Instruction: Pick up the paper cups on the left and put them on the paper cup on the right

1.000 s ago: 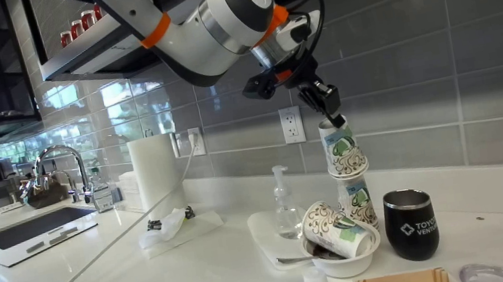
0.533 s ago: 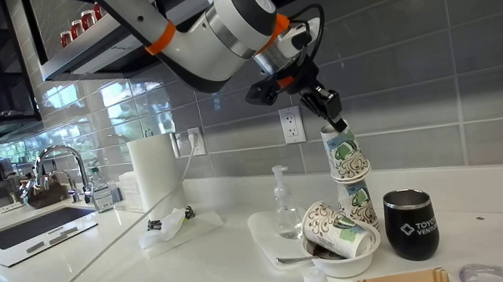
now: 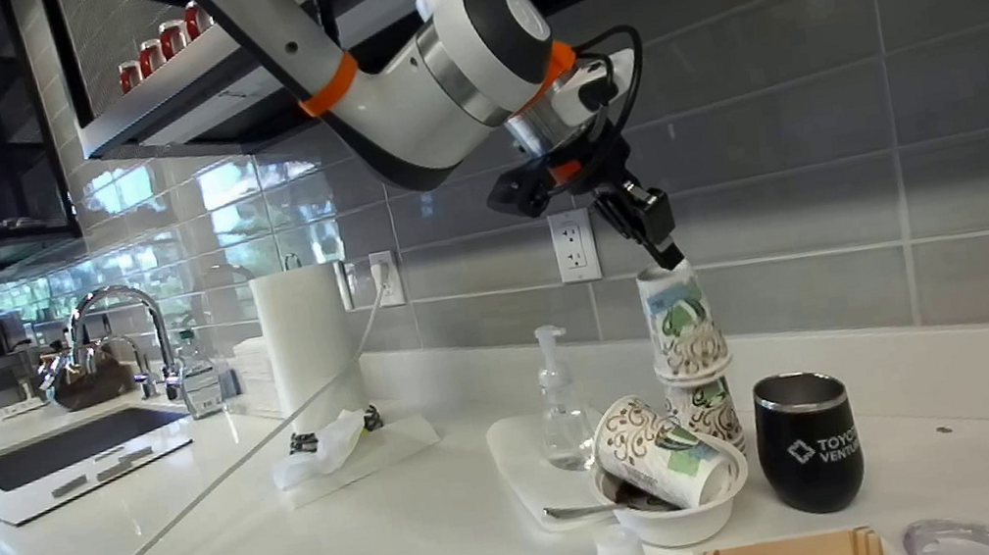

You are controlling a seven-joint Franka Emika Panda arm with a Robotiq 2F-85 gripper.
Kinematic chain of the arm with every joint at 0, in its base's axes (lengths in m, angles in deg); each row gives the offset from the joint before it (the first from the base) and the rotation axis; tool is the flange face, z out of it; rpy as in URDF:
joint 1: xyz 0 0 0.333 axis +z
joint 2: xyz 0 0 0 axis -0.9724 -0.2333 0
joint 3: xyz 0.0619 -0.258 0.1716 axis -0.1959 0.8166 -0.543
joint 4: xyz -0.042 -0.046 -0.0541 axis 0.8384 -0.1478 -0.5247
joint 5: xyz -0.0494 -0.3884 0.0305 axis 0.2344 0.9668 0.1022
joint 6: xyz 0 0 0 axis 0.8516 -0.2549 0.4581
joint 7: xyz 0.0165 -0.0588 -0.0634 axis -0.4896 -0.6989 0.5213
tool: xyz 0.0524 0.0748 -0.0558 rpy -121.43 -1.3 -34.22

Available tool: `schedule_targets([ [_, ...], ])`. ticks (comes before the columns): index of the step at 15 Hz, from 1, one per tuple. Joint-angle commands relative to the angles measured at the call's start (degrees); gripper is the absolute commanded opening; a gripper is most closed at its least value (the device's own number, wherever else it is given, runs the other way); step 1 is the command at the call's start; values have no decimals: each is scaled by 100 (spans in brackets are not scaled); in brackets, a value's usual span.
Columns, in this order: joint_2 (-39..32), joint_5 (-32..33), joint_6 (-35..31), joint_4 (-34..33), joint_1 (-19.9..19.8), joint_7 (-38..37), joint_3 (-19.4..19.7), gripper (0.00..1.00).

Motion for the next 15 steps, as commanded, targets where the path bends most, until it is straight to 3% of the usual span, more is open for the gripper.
schedule_targets([
  [1, -48, 40, -19, -117, 5, -178, 4, 42],
  [9, 321, 77, -205, 237, -16, -212, 17, 99],
  [15, 454, -350, -385, 649, -18, 229, 43, 100],
])
